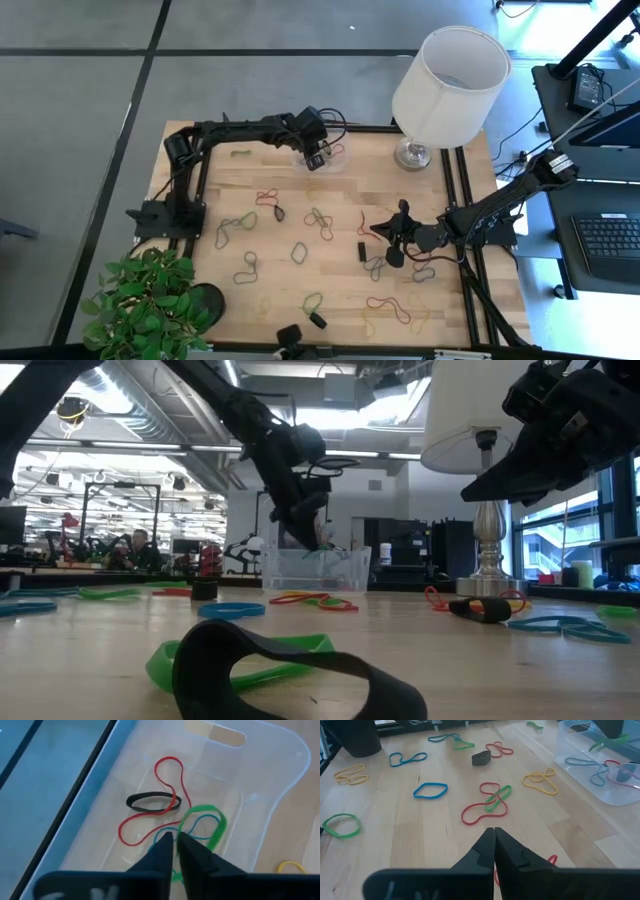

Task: Pick and place rubber bands into bin
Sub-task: Put the green rubber band into the transparent bin

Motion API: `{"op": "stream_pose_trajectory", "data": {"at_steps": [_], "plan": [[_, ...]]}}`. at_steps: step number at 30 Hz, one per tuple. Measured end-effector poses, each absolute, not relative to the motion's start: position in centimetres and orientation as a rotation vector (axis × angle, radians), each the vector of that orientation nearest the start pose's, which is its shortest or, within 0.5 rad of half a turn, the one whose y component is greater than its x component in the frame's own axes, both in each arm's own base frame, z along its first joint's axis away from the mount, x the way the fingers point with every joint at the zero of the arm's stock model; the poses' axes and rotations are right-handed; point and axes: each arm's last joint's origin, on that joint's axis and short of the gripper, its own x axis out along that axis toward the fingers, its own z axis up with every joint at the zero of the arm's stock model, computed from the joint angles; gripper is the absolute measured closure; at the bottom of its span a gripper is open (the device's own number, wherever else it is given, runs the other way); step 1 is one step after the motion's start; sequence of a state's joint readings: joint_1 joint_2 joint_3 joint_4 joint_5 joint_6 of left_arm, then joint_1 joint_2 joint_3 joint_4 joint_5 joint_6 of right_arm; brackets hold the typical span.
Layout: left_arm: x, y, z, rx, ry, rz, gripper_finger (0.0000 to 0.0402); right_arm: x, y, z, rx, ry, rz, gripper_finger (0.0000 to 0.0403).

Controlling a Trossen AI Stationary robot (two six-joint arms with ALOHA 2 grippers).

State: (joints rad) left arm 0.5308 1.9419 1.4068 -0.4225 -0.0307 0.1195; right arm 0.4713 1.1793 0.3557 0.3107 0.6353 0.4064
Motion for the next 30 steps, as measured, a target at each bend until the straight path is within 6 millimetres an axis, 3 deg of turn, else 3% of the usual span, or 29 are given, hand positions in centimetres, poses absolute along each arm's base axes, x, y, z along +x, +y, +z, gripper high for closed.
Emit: {"op": "stream_pose_trajectory", "data": {"at_steps": [9,22,27,30], "plan": [[35.5,20.6,19.6,-0.15,0.99,0.458,0.0298,19.4,8.0,16.4,0.128,0.395,-0.245,0.0396],[34.6,20.1,19.0,-0.105,1.133,0.483,0.0292,19.4,8.0,16.4,0.111,0.397,-0.241,0.0396],[34.6,20.4,19.2,-0.006,1.157,0.628,0.0292,19.4,8.0,16.4,0.11,0.397,-0.241,0.0396],[34.7,20.3,19.2,-0.086,1.123,0.63,0.0292,19.4,8.0,16.4,0.11,0.397,-0.241,0.0396]]}}
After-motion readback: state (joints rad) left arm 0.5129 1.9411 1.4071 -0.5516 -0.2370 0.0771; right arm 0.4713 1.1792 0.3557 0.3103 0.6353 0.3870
